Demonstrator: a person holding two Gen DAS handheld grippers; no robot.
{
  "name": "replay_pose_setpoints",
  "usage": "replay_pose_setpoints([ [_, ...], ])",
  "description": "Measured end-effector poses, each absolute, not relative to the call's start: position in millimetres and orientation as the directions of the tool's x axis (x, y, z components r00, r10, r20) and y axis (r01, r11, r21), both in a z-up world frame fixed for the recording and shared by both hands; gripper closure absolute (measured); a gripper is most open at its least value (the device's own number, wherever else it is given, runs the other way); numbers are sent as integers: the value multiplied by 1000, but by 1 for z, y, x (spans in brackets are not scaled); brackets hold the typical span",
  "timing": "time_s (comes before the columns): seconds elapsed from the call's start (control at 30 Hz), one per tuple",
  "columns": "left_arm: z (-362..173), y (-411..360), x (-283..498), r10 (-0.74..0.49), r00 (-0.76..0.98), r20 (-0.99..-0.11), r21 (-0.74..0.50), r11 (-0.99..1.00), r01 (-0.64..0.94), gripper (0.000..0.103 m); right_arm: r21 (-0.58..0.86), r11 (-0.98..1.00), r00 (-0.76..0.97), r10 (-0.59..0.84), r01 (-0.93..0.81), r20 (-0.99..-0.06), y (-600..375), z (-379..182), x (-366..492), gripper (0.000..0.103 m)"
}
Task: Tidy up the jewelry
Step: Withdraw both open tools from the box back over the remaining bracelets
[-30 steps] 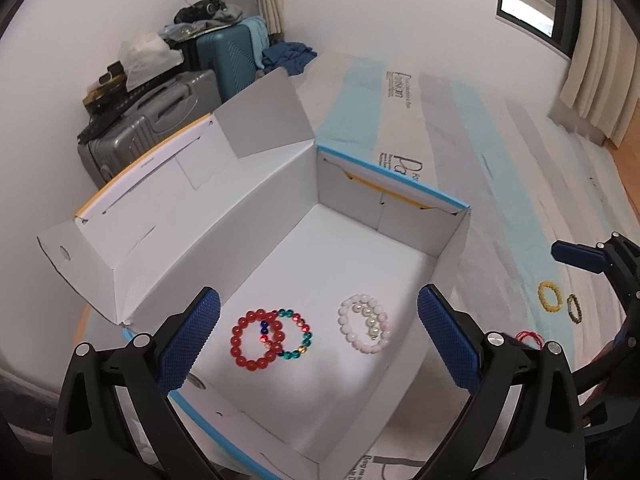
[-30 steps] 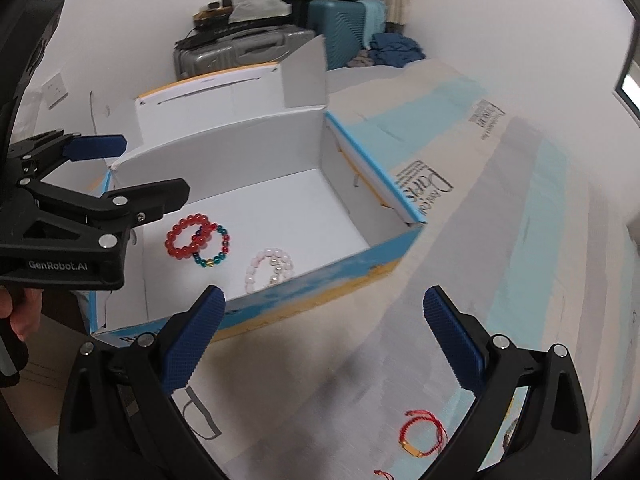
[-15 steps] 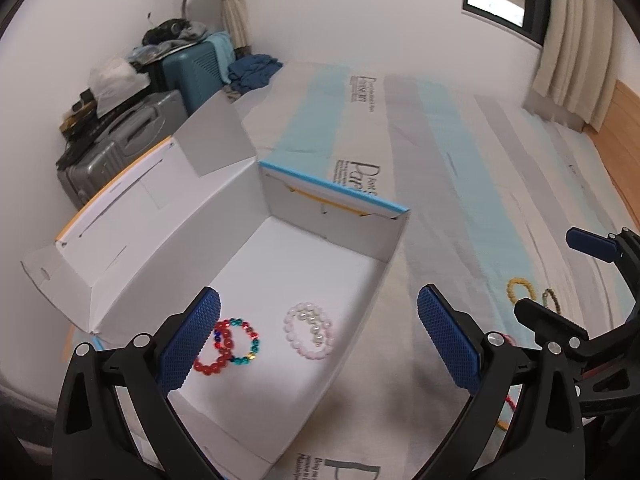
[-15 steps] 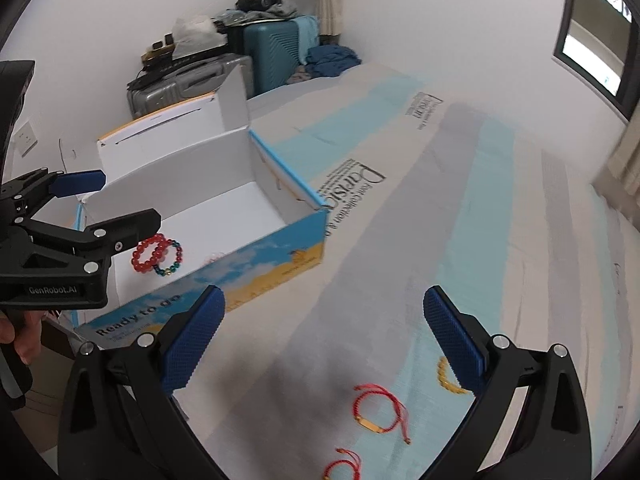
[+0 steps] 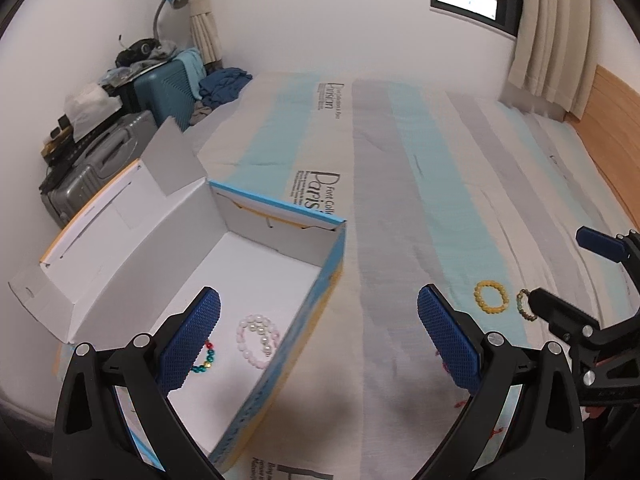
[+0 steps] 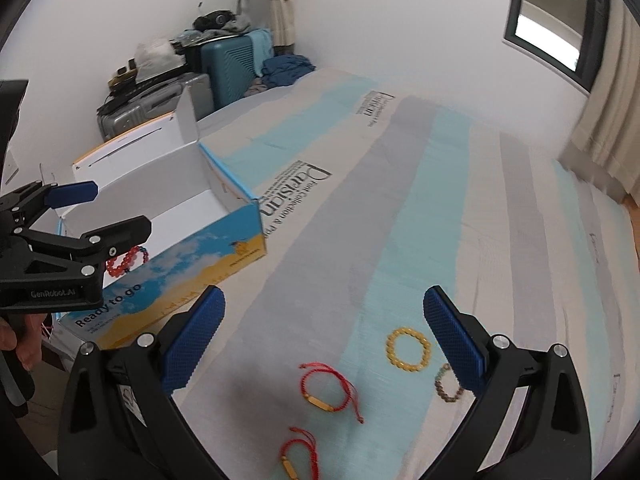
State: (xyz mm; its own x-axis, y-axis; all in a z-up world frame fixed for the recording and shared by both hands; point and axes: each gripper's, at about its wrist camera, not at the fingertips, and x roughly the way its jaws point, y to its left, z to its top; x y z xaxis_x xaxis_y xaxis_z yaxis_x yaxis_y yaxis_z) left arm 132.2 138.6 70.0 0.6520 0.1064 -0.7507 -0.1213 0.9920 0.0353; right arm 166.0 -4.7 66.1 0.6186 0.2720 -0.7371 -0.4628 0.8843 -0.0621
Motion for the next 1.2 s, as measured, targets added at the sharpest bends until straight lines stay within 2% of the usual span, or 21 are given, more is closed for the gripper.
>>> replay_pose_setpoints([
  [0.43,54,99,143,61,640,-766,34,998,-53,6,-58,928,636,205,-368,-744,-67,54,173,7],
  [1.2,-22,39,168,-21,555,-832,10,999,53,6,-43,979,592,85,-199,-802,-169,4,198,7],
])
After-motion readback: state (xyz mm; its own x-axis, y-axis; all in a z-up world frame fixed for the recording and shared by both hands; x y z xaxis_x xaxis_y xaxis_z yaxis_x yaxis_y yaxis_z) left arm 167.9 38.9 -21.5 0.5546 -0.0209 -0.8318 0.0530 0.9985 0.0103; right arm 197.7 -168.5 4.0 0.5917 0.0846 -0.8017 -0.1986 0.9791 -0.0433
